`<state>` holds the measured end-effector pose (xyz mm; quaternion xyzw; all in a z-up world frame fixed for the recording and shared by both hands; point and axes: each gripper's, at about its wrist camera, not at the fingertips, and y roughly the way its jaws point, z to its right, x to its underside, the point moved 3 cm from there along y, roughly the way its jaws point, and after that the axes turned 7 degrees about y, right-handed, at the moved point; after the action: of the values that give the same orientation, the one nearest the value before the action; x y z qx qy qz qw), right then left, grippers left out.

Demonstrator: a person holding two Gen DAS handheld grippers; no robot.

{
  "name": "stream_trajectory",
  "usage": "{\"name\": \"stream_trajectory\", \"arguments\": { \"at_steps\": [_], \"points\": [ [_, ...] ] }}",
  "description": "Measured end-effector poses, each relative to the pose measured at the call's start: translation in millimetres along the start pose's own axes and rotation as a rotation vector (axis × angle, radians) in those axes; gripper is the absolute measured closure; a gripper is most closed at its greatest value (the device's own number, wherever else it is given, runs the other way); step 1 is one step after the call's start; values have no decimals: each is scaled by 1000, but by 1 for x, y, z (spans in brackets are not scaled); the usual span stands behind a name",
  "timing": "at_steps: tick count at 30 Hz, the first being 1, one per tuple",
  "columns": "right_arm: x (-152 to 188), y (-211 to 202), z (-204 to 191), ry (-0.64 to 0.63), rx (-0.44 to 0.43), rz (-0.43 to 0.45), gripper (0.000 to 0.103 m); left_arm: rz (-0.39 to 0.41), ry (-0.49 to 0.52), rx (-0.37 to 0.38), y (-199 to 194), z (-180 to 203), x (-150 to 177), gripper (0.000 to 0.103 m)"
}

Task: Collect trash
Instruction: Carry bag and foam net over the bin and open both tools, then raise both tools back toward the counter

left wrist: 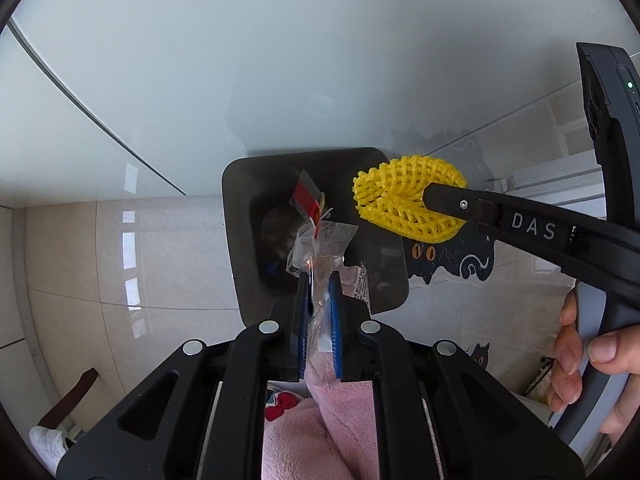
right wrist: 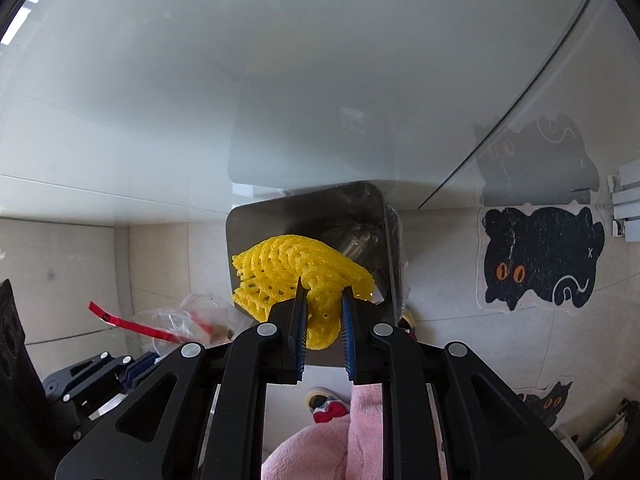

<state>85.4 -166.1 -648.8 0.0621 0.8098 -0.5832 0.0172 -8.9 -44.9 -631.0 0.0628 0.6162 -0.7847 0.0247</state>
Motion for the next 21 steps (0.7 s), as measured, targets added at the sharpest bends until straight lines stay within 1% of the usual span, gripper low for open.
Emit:
{"name": "stream_trajectory", "arguments": {
  "at_steps": [2,3,4,5,6,7,9,11,13,15,17,19,21],
  "points": [
    [-2,1,-4,0,-6,1,83,4,-13,-7,-1,-3,-1,90],
    [-3,1,-6,-1,-7,-1,81,7,-19,-10,-2,-5,-2,84],
    [-4,0,-7,0,-4,1,76,10,-26,-10,-4,-6,-3,80],
    [-4,-1,-8,4,-6,3,65,13,-31,-10,-9,-5,-3,79],
    [-5,-2,-8,11,-15,7,57,16,-32,-11,-10,-5,-5,78],
    [-6,-4,-8,18,-18,13,46,16,-28,-13,-13,-5,-5,73],
    [-8,-8,-8,22,-15,19,44,23,-22,-20,-17,-4,-8,68],
    [-10,-13,-9,28,-16,26,37,31,-20,-27,-22,-4,-10,59],
    [-11,-20,-8,32,-21,36,34,46,-25,-27,-31,-2,-11,46],
    [-11,-29,-10,29,-24,49,33,61,-24,-31,-42,-2,-10,41],
    [-10,-43,-13,18,-30,68,32,80,-21,-40,-54,1,-12,39],
    [-7,-63,-17,4,-35,96,32,105,-21,-41,-72,3,-10,35],
    [-3,-89,-20,-1,-52,132,28,142,-19,-44,-94,3,-9,32]
  ]
}}
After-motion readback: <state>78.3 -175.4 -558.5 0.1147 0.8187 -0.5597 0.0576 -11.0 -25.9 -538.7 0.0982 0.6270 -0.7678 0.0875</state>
